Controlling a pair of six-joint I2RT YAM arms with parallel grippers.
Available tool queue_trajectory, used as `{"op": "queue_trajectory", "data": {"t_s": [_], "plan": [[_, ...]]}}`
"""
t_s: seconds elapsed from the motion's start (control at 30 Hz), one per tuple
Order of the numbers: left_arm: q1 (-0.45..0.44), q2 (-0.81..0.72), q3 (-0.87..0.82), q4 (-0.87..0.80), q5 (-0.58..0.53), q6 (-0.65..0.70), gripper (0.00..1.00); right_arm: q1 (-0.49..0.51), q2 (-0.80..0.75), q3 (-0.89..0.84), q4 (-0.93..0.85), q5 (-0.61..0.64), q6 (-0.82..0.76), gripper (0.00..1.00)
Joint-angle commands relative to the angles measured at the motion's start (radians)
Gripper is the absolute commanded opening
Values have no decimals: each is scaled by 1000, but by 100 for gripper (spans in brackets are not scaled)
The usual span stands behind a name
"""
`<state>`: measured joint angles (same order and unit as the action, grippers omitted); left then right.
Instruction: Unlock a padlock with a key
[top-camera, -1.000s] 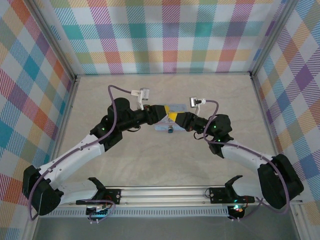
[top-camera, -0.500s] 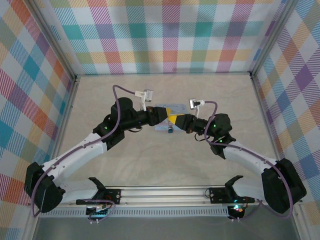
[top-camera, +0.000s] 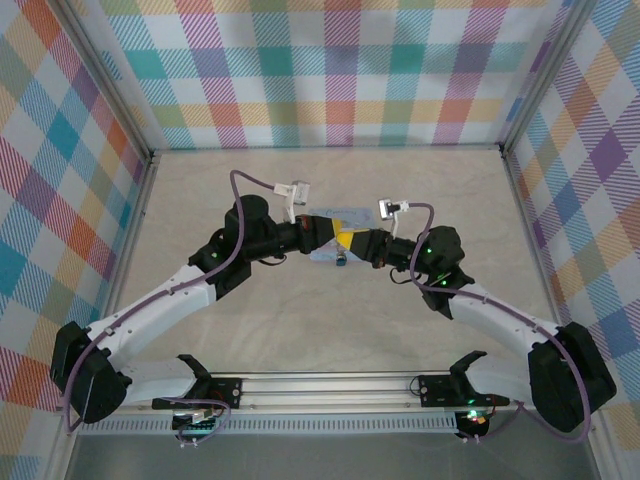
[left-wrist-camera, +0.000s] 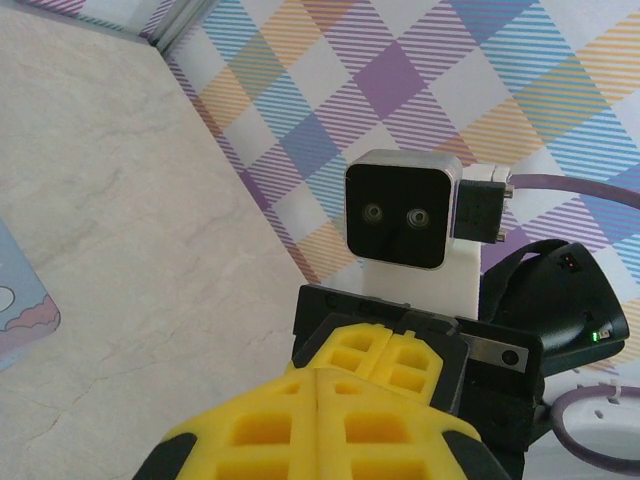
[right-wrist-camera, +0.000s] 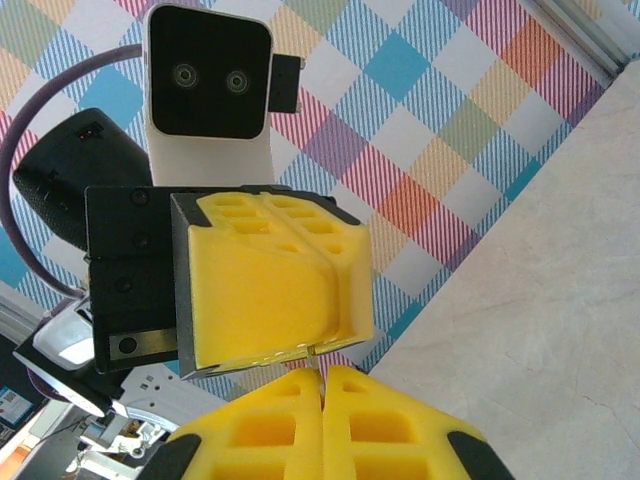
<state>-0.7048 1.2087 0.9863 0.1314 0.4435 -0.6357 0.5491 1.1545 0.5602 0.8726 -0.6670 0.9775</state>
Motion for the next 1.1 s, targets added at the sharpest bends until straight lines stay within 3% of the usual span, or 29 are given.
{"op": "queue_trajectory", "data": {"t_s": [0.0,0.07,0.2,0.4,0.53,0.7,0.9,1.07], "plan": [[1,-24,8,-10,-38,17,0,-6,-24,33,8,-6,-33,0],[2,-26,7,-12,-44,16,0,-6,-25,35,0,-8,-38,0],[4,-40,3,-46,-100,19,48,-9,-49,43,-65,8,-71,0],[17,-57,8,-182,-216,36,83,-43,-136,88,-387,87,-186,0],[33,-41,5,-284,-304,47,91,-67,-198,151,-713,219,-318,0],[73,35,-3,-316,-365,33,100,-69,-213,238,-1052,500,-454,0],[122,207,52,-289,-378,28,100,-75,-147,262,-1202,756,-506,0],[162,355,104,-221,-370,26,100,-79,-65,259,-1194,830,-516,0]]}}
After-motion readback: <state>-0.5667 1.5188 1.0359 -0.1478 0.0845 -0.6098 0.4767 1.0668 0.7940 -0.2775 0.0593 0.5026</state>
